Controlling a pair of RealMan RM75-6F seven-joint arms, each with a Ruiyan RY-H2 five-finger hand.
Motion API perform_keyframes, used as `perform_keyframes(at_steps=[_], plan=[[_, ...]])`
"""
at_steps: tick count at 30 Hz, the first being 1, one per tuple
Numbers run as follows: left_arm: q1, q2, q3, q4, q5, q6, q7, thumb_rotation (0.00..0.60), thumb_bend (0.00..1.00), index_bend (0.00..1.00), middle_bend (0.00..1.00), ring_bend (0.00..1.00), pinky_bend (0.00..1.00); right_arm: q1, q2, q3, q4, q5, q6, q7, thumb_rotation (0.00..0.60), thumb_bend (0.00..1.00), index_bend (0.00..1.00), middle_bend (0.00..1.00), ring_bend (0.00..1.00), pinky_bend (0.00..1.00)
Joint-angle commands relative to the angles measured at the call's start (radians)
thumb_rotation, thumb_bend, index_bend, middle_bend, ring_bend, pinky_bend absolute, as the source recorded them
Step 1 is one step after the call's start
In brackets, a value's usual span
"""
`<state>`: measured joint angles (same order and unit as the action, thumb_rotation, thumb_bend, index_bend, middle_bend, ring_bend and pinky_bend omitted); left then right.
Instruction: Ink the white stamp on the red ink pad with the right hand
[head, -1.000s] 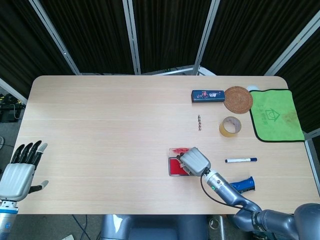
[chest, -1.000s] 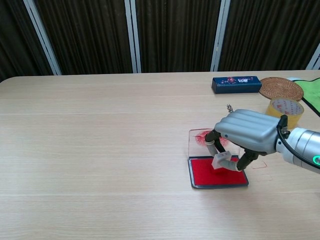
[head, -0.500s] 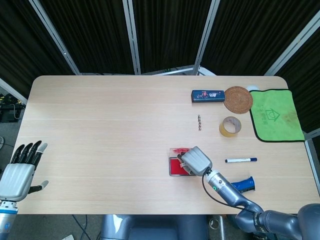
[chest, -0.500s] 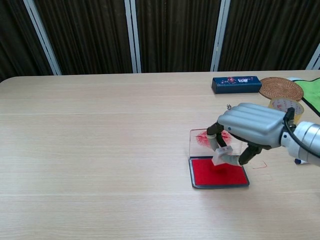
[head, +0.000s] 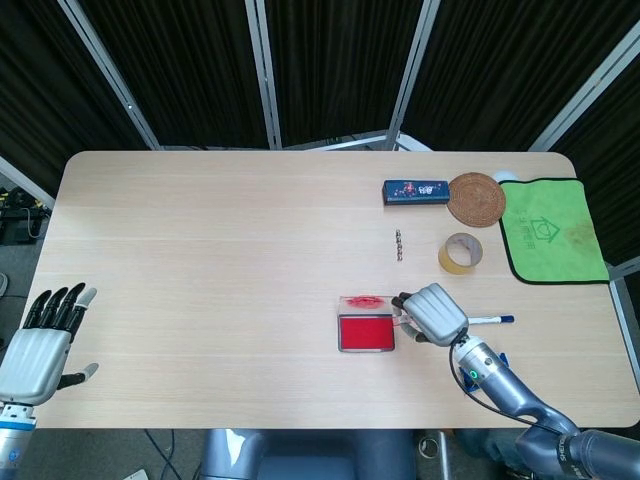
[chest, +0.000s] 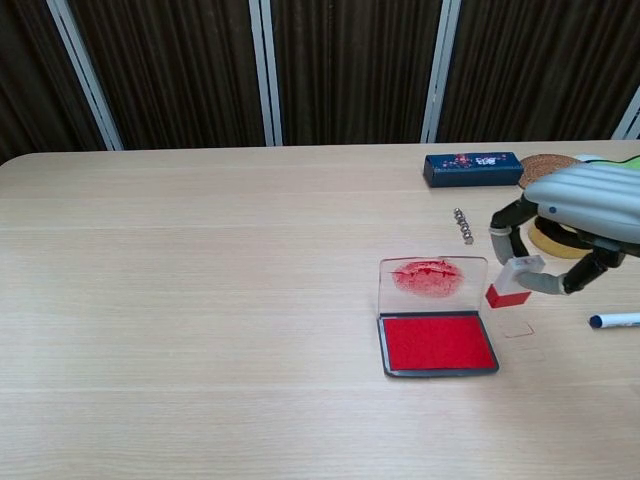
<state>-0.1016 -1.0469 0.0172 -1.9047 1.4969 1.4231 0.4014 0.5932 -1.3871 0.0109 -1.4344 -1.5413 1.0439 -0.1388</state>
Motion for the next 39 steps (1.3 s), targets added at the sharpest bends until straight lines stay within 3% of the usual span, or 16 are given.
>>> perform_keyframes(at_steps=[1,11,22,25,30,39], plan=[[0.0,-0.001,0.002,-0.003,0.004,0.0,0.003,0.6,0.0,0.0,0.0,0.0,0.0,-0.021,-0.011,-0.022,0.054,0.007,-0.002,0.036,0.6,0.4,0.56,0.58,0.83,1.0],[-0.002,-0.004,0.007,-0.005,0.007,-0.008,0.013,0.6,0.0,0.0,0.0,0.0,0.0,-0.054,-0.104,-0.05,0.213,-0.012,0.023,0.079,0.6,0.4,0.56,0.58,0.83,1.0],[-0.003,-0.007,0.006,0.002,0.007,-0.007,0.007,0.6,0.0,0.0,0.0,0.0,0.0,-0.067,-0.148,-0.059,0.284,-0.022,0.028,0.111,0.6,0.4,0.53,0.58,0.83,1.0],[-0.003,-0.008,0.004,0.003,0.005,-0.007,0.008,0.6,0.0,0.0,0.0,0.0,0.0,-0.068,-0.154,-0.057,0.293,-0.023,0.03,0.122,0.6,0.33,0.49,0.54,0.83,1.0],[-0.004,-0.01,0.003,0.004,0.001,-0.009,0.011,0.6,0.0,0.0,0.0,0.0,0.0,-0.07,-0.158,-0.057,0.303,-0.023,0.028,0.132,0.6,0.09,0.42,0.44,0.83,1.0],[-0.002,-0.009,0.005,0.002,0.004,-0.005,0.01,0.6,0.0,0.0,0.0,0.0,0.0,-0.072,-0.156,-0.059,0.3,-0.029,0.03,0.137,0.6,0.05,0.41,0.42,0.83,1.0]])
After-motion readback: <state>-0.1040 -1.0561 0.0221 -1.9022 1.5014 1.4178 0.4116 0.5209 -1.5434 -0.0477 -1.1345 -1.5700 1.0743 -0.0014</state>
